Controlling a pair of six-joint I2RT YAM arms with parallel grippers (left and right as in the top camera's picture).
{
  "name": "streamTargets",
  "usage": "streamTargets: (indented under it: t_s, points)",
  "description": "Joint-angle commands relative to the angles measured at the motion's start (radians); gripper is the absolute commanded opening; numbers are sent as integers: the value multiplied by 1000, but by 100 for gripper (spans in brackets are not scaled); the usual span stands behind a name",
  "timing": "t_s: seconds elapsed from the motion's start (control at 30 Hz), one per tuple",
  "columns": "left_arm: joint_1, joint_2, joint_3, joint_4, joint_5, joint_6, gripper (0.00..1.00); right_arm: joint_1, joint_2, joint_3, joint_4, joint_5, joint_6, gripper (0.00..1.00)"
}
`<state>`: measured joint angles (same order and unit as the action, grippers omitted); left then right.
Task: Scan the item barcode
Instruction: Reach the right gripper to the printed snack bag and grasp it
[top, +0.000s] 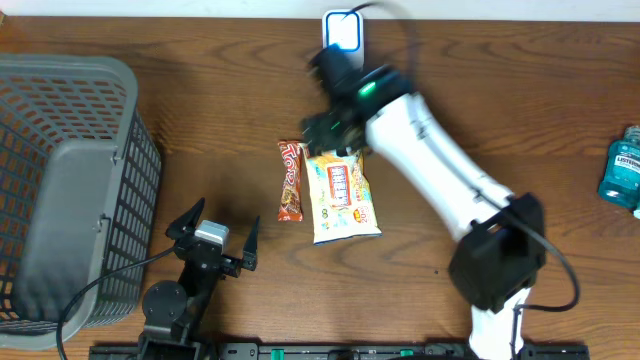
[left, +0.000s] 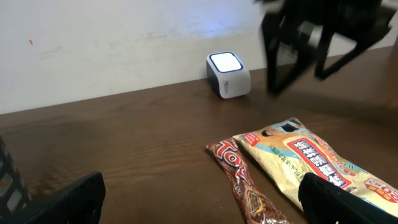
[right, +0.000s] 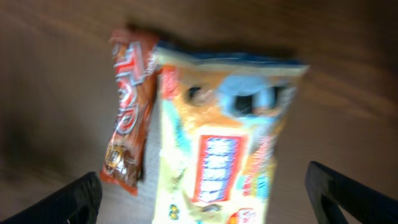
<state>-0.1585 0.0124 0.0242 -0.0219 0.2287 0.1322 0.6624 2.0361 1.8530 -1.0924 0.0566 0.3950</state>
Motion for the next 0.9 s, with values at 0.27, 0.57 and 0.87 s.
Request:
streamTargets:
  t_s: [0.27,0.57,0.87]
  points:
    - [-3,-1,-19,-30,2,10,99,168,183,-120,71,230,151,92]
    - [-3,-1,-19,-30,2,9,99,166,379,-120,-47,260,177,44]
    - [-3,-1,-19,-30,2,10,99,81,288,6,-116,-177,-107,1]
